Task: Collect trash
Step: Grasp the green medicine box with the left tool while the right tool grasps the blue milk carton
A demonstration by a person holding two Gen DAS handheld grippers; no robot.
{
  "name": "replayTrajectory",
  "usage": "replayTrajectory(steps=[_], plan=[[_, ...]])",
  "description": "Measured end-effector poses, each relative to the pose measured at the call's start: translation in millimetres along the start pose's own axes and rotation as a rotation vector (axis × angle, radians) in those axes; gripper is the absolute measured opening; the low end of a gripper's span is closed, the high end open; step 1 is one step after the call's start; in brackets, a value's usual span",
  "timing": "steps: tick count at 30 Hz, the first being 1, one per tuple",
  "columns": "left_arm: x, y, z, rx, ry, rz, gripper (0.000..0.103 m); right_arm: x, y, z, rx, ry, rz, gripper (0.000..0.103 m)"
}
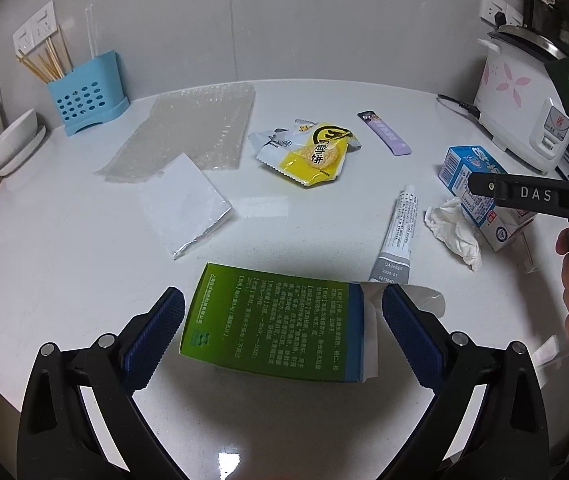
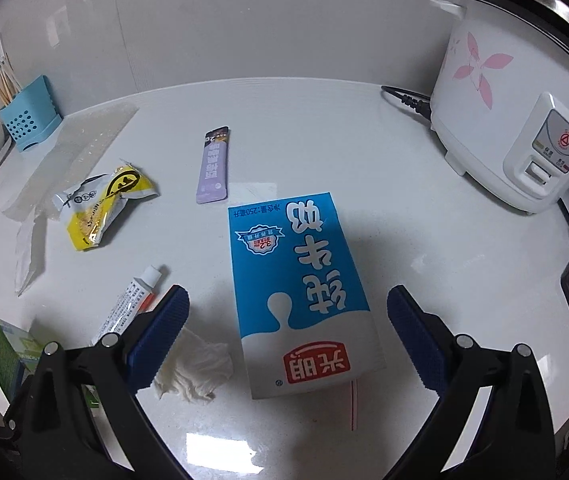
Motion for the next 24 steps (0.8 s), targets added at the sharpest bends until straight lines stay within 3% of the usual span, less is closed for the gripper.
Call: replayTrajectory(steps=[4, 9, 14, 24], plan=[[0, -6, -1, -0.014, -0.007, -0.003, 0.09, 0, -10, 0, -0.022, 0.001, 0.032, 0.089], [-2, -11, -2, -0.028, -0.016, -0.033, 0.074, 0, -16, 1, -0.045, 0.01, 0.072, 0.075], [-5, -10, -3, -0.033, -0.01, -0.032, 0.072, 2, -16, 1, -0.05, -0.009, 0.074, 0.064], [-6, 0, -6, -0.003, -0.008, -0.047, 0.072, 8, -4, 0, -0.014, -0.028, 0.092, 0.062]])
Point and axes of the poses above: each gripper's, at about its wrist camera, not at the fingertips, and y roughly against the way its jaws point, x to its right, z to its underside, the point moved 8 cm from there along -y, roughly the way its jaws point, and after that the axes turned 4 degrees about -y, right-handed, at the moved point
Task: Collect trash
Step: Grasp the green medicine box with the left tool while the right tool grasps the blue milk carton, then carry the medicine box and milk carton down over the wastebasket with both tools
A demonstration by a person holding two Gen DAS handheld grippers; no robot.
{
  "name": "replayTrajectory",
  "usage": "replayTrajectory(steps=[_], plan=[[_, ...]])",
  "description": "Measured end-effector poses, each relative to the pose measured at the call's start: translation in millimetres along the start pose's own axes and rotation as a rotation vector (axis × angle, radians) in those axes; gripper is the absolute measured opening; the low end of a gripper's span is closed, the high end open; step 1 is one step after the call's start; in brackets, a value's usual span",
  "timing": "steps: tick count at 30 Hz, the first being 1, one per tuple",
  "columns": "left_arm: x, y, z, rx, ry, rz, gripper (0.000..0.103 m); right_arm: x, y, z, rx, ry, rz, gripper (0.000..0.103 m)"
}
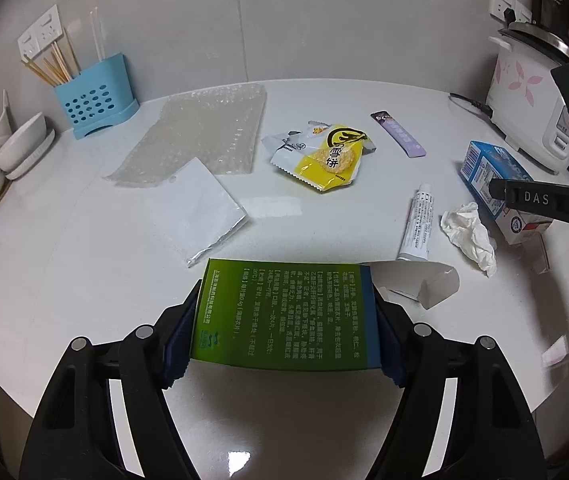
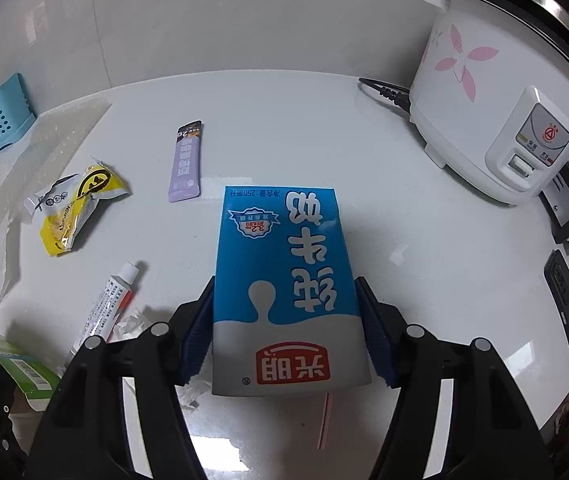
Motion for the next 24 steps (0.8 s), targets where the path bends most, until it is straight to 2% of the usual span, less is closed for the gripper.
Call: replayTrajectory(steps=[13, 24], plan=[[-9, 38, -6, 0.063, 0.021, -0.01, 0.072, 4, 43, 8, 0.09, -0.033, -0.019, 0.062], [-21, 93, 3, 0.143, 0.046, -0.015, 0.072, -3, 122, 35, 0.239, -0.037, -0.066, 0.062]])
Point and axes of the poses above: each gripper's, at about its wrist camera, not at the fingertips, and y roughly against the way its jaws point, x to its right, z to its underside, the point moved 8 cm from there along -y, roughly the way its jaws point, and after that the axes turned 4 degrees about -y, right-handed, at the moved point
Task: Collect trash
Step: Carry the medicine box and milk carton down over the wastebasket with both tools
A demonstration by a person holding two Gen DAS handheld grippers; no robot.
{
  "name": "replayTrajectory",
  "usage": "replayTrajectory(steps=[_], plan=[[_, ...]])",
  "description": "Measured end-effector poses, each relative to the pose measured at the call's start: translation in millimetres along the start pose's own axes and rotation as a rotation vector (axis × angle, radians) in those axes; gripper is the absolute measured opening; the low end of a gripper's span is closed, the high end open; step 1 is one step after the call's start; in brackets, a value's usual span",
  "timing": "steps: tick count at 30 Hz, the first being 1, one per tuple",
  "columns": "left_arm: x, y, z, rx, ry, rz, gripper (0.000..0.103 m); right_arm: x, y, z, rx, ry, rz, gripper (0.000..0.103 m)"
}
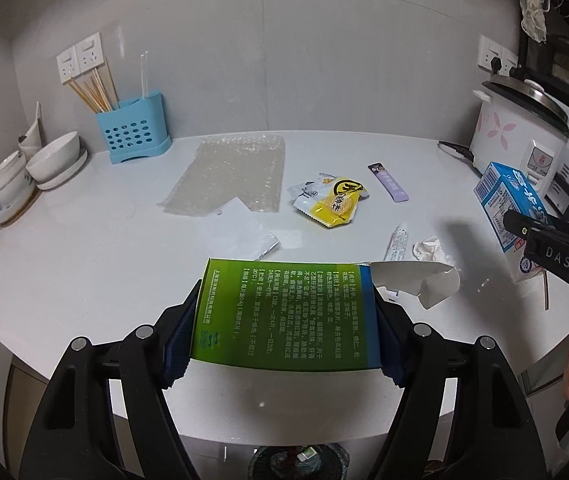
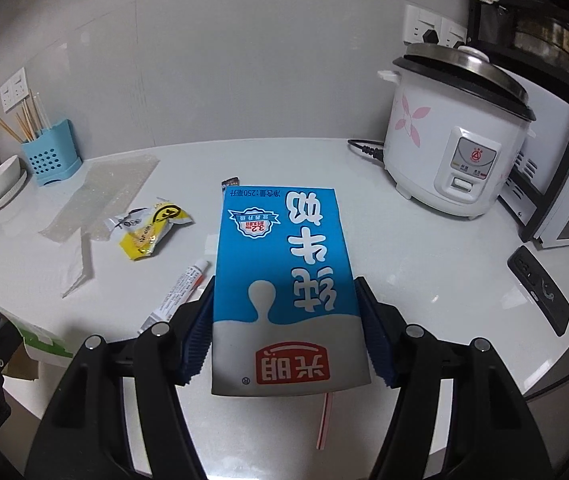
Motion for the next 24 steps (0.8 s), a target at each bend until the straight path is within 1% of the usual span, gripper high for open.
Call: replayTrajectory(steps=[7, 12, 19, 24], plan=[[-14, 41, 16, 0.049, 0.015, -0.01, 0.072, -20, 64, 21, 0.102, 0.026, -0.039, 0.062], [-26, 71, 36, 0.079, 0.026, -0.016, 0.072, -35, 103, 47, 0.161, 0.037, -0.071, 0.062], [-44, 101, 74, 0.108, 0.041, -0.028, 0.072, -55, 140, 92, 0.215, 0.053, -0.101, 0.062], [-52, 109, 112, 0.098, 0.056, -0.008, 0.072, -64, 151, 133, 0.216, 0.048, -0.141, 0.062]])
Point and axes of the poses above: each gripper's, at about its wrist camera, not at the fingertips, and y roughly against the way its jaws point, x to its right, z to its underside, the point moved 8 cm from there along -y, roughly the way its jaws point, and after that the axes turned 4 degrees about -y, right-handed, at the moved point
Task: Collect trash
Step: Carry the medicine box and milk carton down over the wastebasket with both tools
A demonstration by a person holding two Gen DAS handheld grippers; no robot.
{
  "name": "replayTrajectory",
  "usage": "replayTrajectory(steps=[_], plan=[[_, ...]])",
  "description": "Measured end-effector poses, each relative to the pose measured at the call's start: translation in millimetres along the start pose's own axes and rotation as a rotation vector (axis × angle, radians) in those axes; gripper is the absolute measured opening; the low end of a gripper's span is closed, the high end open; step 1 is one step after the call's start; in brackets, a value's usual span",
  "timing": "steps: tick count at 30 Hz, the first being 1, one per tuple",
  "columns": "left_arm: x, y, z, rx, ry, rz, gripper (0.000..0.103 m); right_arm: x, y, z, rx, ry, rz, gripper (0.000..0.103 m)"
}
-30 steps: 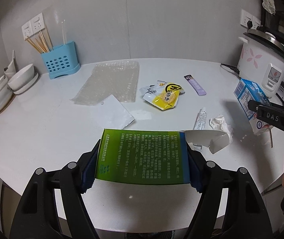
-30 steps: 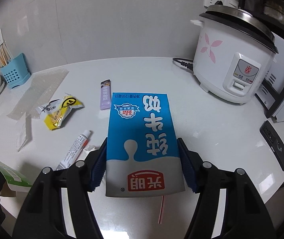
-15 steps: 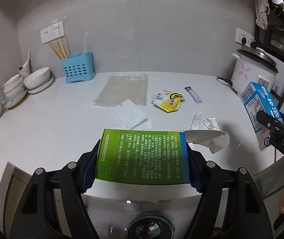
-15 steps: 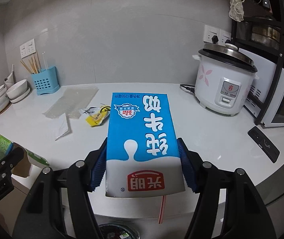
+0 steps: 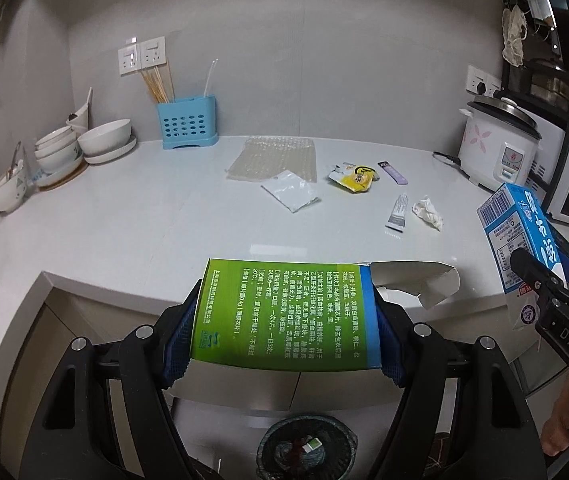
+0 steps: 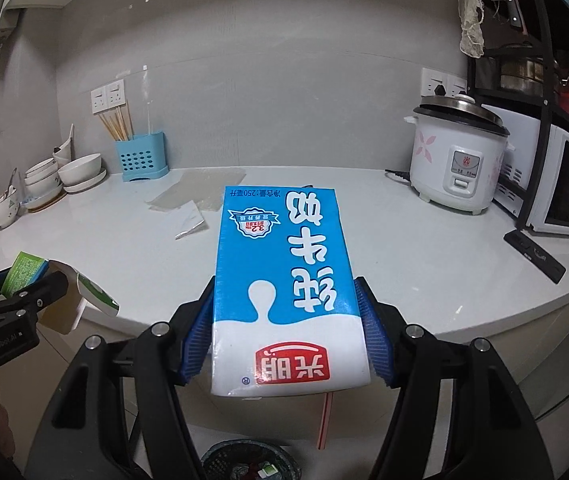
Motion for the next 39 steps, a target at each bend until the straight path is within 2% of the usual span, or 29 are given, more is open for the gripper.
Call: replayTrajectory(steps=[7, 11, 19, 26, 39], plan=[[-7, 7, 59, -0.023, 0.008, 0.032, 0.072, -10, 24, 68, 0.01, -0.023, -0.045, 0.062], [-8, 6, 90, -0.037, 0.015, 0.048, 0.072, -14, 31, 106, 0.009, -0.015, -0.041, 0.062], [-10, -10, 155, -0.067, 0.021, 0.043, 0.072, -20, 17, 179, -0.045, 0.008, -0.029, 0.062], [-8, -74, 222, -0.159, 0.004, 0.011, 0.072, -17, -38, 263, -0.191, 0.014, -0.001, 0.062], [7, -209, 339, -0.382, 0.043, 0.062, 0.072, -11, -153, 406, -0.524, 0.005, 0.034, 0.062]])
Point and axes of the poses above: each gripper's, at about its wrist camera, not at the fingertips, and y roughly against the way its jaws point, x to its right, z to its underside, the point moved 8 cm from there along -y, roughly the way its jaws point, and after that the axes turned 4 degrees about -y, right-handed, at the moved point
